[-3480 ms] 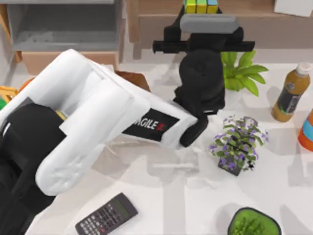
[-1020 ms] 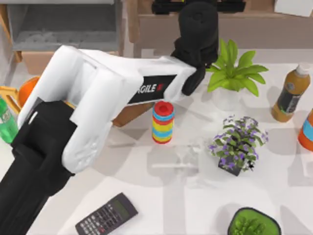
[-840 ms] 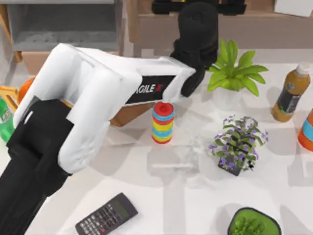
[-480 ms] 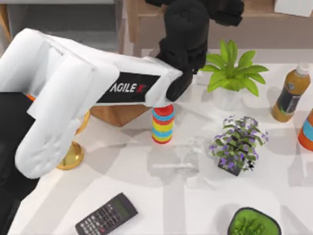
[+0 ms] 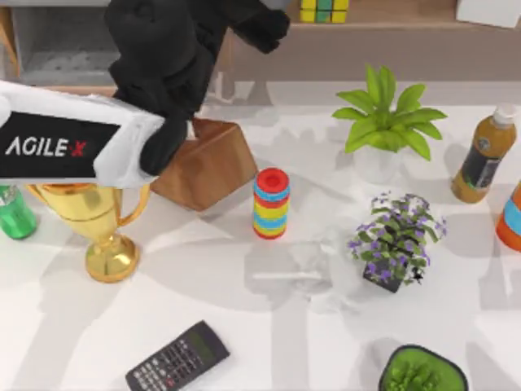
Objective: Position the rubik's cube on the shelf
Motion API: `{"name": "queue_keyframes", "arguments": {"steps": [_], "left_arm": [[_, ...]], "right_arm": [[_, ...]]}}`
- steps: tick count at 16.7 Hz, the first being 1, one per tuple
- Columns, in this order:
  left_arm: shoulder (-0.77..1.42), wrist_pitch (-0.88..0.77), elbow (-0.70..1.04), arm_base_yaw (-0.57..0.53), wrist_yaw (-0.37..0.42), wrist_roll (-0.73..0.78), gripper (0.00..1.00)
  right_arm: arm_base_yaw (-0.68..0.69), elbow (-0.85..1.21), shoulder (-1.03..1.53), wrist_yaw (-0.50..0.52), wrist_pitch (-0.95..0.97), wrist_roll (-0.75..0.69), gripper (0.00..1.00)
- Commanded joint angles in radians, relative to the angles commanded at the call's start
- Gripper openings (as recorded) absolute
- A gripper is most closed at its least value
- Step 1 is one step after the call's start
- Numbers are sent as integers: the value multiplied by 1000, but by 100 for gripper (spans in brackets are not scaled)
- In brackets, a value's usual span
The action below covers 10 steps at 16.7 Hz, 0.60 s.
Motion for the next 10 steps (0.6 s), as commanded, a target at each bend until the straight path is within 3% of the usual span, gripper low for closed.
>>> {"name": "queue_keyframes", "arguments": {"steps": [10], "left_arm": [[-220,262,-420,699,480,498,100]], "right_arm": [[0,0,0,0,0,0,100]]}}
